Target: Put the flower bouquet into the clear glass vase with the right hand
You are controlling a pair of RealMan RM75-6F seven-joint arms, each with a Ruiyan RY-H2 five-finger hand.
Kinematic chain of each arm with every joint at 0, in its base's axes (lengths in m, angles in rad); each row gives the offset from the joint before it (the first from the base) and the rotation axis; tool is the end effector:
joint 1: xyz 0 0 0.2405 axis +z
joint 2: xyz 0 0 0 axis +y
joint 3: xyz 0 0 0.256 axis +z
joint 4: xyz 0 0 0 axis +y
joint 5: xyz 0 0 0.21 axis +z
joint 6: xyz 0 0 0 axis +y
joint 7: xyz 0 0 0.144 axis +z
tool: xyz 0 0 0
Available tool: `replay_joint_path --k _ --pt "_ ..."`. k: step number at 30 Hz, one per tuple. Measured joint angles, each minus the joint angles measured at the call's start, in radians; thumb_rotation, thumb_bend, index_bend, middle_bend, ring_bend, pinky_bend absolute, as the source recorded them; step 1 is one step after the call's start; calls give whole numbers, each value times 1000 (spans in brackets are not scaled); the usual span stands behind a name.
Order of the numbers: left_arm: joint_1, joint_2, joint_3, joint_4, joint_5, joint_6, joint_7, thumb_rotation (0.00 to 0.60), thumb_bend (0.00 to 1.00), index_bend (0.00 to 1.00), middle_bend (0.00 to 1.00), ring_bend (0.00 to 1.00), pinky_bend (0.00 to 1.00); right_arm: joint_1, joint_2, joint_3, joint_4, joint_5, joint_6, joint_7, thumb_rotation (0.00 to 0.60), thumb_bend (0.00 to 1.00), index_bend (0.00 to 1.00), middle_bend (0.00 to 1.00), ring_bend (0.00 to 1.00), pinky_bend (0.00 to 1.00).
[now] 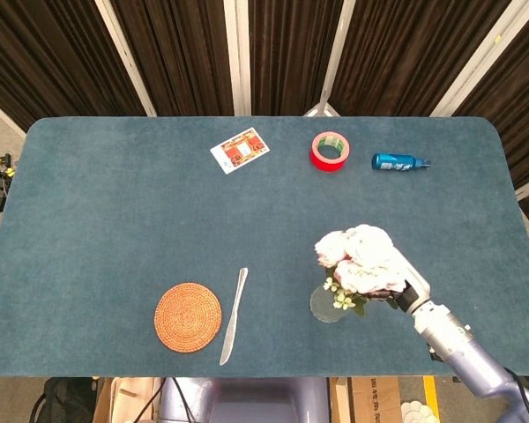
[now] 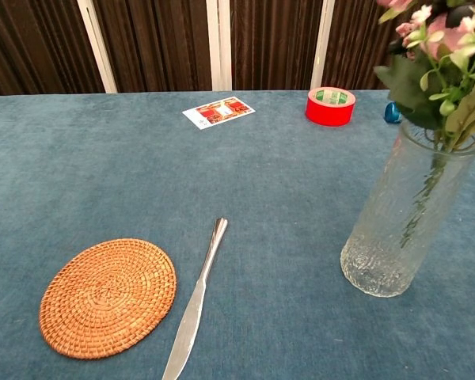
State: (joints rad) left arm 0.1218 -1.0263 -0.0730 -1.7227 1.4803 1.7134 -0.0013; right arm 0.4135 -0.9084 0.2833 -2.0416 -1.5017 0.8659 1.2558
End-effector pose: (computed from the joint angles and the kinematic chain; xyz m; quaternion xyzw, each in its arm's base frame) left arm -0.3144 0.1181 0.2122 -0.4971 -0.3735 -0.3970 0.6751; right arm -0.1482 -0.2633 0.1344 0.3719 -0.7626 0.5279 0.0387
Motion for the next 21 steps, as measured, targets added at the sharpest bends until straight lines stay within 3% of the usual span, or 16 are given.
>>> replay_joint_path --k 5,11,17,21 --pt "-1 -1 0 0 1 -1 3 600 217 119 0 0 49 11 12 -24 19 -70 14 29 600 46 194 84 35 0" --pt "-1 0 1 0 2 -1 0 600 217 119 0 0 49 25 52 -61 36 -145 43 72 600 12 86 22 0 0" --pt "1 6 -2 2 -5 -1 -18 600 217 119 0 0 49 20 133 -97 59 -194 83 75 600 2 28 13 0 0" --pt "-2 8 -1 2 0 -5 -25 600 217 119 0 0 48 -27 231 -154 110 -262 149 62 600 0 1 9 0 0"
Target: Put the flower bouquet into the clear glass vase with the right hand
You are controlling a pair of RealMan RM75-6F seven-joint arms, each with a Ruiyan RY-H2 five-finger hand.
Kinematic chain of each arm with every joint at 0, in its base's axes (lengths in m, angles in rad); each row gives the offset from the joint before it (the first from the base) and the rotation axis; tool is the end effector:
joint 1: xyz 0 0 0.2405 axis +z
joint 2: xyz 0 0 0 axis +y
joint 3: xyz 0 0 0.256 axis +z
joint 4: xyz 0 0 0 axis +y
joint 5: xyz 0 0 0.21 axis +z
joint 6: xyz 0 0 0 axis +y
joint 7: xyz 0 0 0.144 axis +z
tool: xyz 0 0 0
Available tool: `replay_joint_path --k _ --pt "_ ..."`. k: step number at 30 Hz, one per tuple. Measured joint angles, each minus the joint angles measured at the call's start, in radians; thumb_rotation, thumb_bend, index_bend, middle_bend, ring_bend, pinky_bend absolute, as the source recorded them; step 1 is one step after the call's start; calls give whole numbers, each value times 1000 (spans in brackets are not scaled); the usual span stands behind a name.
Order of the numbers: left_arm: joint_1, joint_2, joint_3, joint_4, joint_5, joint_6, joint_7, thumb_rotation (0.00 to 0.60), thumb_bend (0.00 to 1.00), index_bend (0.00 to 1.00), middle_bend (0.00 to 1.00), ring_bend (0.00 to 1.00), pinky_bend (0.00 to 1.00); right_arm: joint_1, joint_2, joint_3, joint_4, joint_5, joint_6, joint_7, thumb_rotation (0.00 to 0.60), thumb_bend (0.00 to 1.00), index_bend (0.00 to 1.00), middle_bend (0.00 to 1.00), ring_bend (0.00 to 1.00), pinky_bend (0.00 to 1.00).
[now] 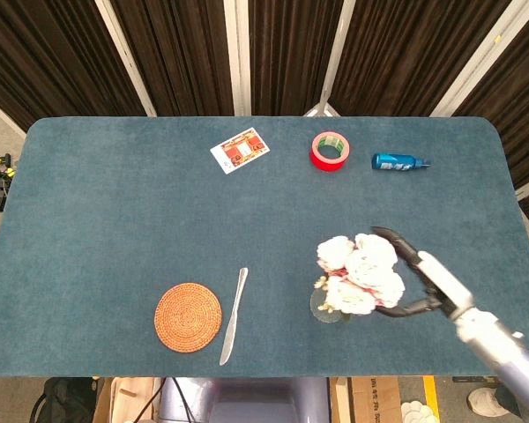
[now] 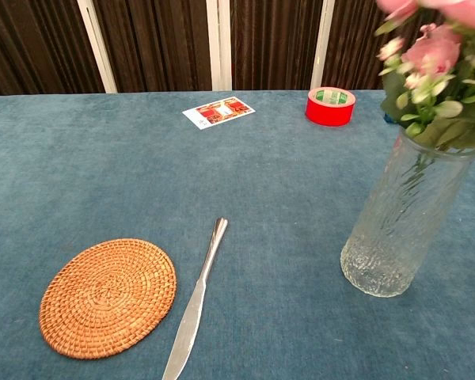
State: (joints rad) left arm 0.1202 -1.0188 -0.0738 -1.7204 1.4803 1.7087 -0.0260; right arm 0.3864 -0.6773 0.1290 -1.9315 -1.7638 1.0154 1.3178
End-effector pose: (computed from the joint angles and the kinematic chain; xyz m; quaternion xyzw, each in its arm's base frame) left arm -0.3151 0.1187 0.2141 -0.4958 -0.3776 -0.4023 0.6706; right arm -0.1943 -0.2436 0.1928 0.4893 -0.7031 0.4976 0.1366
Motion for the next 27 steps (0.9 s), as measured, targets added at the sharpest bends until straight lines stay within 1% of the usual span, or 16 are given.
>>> replay_joint_path --k 3,7,10,13,15,16,17,18,20,21,23,24,27 --pt "2 2 4 -1 5 2 -5 600 217 119 0 0 48 -26 62 -55 64 -79 57 16 600 0 0 8 0 0" --pt "6 4 2 -2 -1 7 -12 600 218 119 0 0 49 -56 114 -111 165 -143 132 45 600 0 0 8 0 0" --pt "7 6 3 -2 1 7 -16 600 217 119 0 0 49 -92 137 -137 241 -150 202 35 600 0 3 8 1 0" --pt "8 5 5 0 8 12 -17 600 218 119 0 0 49 -133 133 -141 268 -105 251 -42 600 0 36 36 17 0" --pt "9 4 7 0 12 14 -16 600 218 119 0 0 49 -164 114 -137 268 -60 285 -143 600 0 49 76 32 0" --pt "10 3 7 0 14 15 -17 600 217 119 0 0 49 -181 99 -135 266 -38 306 -217 600 0 49 82 35 0" --pt "10 3 8 1 16 16 -18 600 217 119 0 0 49 -190 91 -135 266 -28 316 -257 600 0 49 83 39 0" --pt "10 3 8 1 16 16 -18 600 217 119 0 0 49 -212 68 -133 265 -5 342 -367 600 0 49 83 40 0" --pt "10 3 7 3 17 17 -19 600 217 120 0 0 48 -235 42 -131 265 15 371 -483 600 0 57 83 40 0" --pt "9 3 7 4 16 16 -20 600 217 119 0 0 48 -254 15 -129 266 29 397 -577 600 0 63 83 40 0" --pt "9 4 7 5 14 13 -22 600 217 119 0 0 49 -282 -36 -126 271 47 442 -717 600 0 70 83 39 0" --pt "8 5 7 6 13 11 -24 600 217 119 0 0 49 -300 -76 -123 276 55 473 -808 600 0 71 83 37 0" --pt "7 8 6 8 11 8 -33 600 217 119 0 0 49 -340 -174 -117 288 69 543 -1019 600 0 72 83 22 0"
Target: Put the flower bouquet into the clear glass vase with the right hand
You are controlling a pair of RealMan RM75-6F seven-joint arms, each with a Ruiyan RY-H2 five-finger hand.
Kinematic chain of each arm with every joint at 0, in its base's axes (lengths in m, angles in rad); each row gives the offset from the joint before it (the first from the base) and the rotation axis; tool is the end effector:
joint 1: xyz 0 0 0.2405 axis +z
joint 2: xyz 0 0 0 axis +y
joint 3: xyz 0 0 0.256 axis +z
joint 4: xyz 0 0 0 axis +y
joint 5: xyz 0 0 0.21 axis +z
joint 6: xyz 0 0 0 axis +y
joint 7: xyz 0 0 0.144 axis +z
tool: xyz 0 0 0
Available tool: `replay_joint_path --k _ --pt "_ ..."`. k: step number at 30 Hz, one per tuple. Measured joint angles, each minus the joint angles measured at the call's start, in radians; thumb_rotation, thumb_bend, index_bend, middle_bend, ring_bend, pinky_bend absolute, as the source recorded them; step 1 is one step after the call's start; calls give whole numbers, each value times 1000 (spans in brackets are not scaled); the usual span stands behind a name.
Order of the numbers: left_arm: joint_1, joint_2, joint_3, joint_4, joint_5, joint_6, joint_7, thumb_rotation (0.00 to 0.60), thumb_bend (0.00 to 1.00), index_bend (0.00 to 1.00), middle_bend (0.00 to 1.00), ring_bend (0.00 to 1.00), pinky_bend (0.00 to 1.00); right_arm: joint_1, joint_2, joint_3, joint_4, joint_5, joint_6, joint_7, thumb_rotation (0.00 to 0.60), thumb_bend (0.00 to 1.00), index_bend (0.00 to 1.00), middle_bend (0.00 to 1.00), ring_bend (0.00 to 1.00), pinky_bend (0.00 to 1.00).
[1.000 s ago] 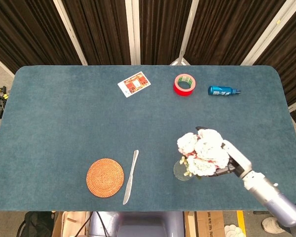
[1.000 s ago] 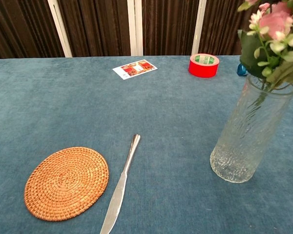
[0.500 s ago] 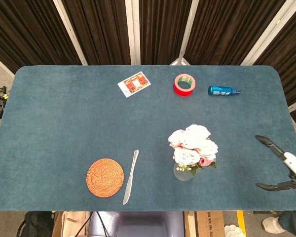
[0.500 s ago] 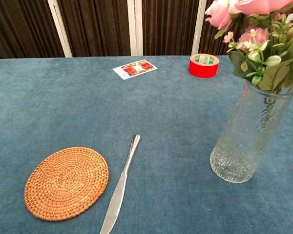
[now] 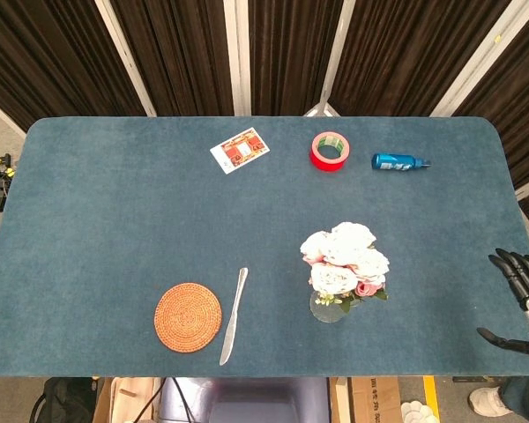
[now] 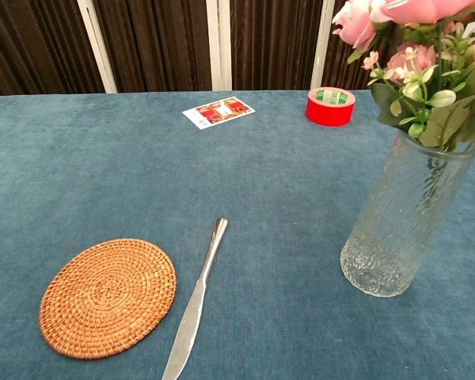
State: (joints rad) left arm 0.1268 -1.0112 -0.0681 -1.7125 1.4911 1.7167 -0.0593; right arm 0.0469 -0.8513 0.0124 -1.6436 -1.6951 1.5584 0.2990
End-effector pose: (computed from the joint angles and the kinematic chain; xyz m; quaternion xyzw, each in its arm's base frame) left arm -0.3158 0.1155 0.2168 -0.4946 -0.3803 -0.4096 0.6655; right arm -0.2976 -0.1596 0.2308 0.6292 -0.3765 0.4308 0.5261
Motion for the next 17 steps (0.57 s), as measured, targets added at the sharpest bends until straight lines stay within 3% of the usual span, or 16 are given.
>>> replay_joint_path --k 7,17 --pt "-2 7 -3 5 -8 -7 -26 600 217 119 0 0 49 -68 -176 23 31 11 134 -347 600 0 72 40 0 0" --pt "-6 10 -5 10 -13 -16 -37 600 217 120 0 0 49 -79 -223 48 36 81 110 -428 600 0 72 36 0 0"
